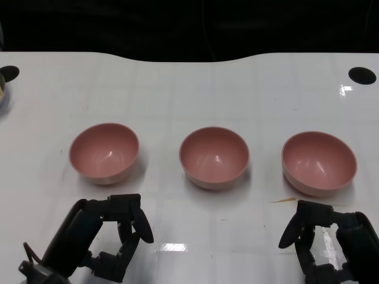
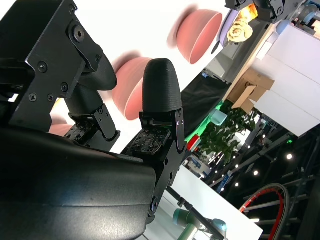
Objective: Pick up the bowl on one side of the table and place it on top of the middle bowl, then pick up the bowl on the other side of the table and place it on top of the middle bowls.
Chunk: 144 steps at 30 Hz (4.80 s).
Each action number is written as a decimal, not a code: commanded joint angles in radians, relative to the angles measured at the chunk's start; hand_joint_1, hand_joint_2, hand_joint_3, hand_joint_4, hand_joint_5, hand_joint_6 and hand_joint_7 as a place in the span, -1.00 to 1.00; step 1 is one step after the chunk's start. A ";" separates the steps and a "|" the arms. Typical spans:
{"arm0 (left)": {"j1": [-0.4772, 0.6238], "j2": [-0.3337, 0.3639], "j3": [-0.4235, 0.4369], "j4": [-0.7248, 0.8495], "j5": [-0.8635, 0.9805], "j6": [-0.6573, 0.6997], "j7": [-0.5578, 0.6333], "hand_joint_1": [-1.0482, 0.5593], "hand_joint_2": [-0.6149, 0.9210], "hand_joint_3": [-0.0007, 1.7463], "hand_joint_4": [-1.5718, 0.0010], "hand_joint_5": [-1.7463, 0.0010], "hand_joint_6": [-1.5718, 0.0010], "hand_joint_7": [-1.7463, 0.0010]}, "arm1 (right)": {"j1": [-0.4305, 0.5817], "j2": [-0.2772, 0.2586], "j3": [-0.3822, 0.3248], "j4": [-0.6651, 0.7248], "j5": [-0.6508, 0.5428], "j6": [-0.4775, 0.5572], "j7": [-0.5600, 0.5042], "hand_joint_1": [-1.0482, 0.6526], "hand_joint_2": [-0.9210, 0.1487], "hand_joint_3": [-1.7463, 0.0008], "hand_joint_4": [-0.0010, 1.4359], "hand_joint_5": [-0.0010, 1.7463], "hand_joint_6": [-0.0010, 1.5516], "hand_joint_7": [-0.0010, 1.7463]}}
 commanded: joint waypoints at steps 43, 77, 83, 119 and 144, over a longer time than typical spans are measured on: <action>0.056 0.092 0.076 -0.469 0.343 0.524 0.158 -0.15 1.00 -0.97 0.49 0.33 0.36 0.95 | -0.003 0.009 0.004 -0.007 0.019 0.013 0.006 0.49 0.51 -0.93 0.26 0.96 0.11 0.55; -0.412 0.129 -0.336 0.049 0.821 1.059 0.254 -0.30 0.98 -1.00 0.28 0.79 0.28 0.98 | -0.007 0.009 0.004 0.004 -0.017 0.008 -0.011 0.47 0.51 -0.88 0.27 0.95 0.11 0.54; -0.485 0.113 -0.385 0.209 0.797 1.044 0.283 -0.24 0.99 -0.99 0.07 0.77 0.19 0.96 | -0.010 0.010 0.003 0.007 -0.020 0.007 -0.014 0.49 0.50 -0.88 0.26 0.95 0.11 0.54; -0.603 0.144 -0.491 0.177 0.772 0.619 0.755 0.09 0.68 -0.46 -0.15 -1.00 0.07 -0.98 | -0.012 0.011 0.009 0.008 -0.028 0.004 -0.021 0.49 0.51 -0.88 0.27 0.94 0.13 0.52; -0.731 0.032 -0.613 0.348 0.816 0.499 0.660 -0.01 0.81 -0.70 -0.13 -1.00 0.05 -0.84 | -0.014 0.011 0.013 0.007 -0.030 0.010 -0.021 0.50 0.52 -0.89 0.26 0.94 0.14 0.51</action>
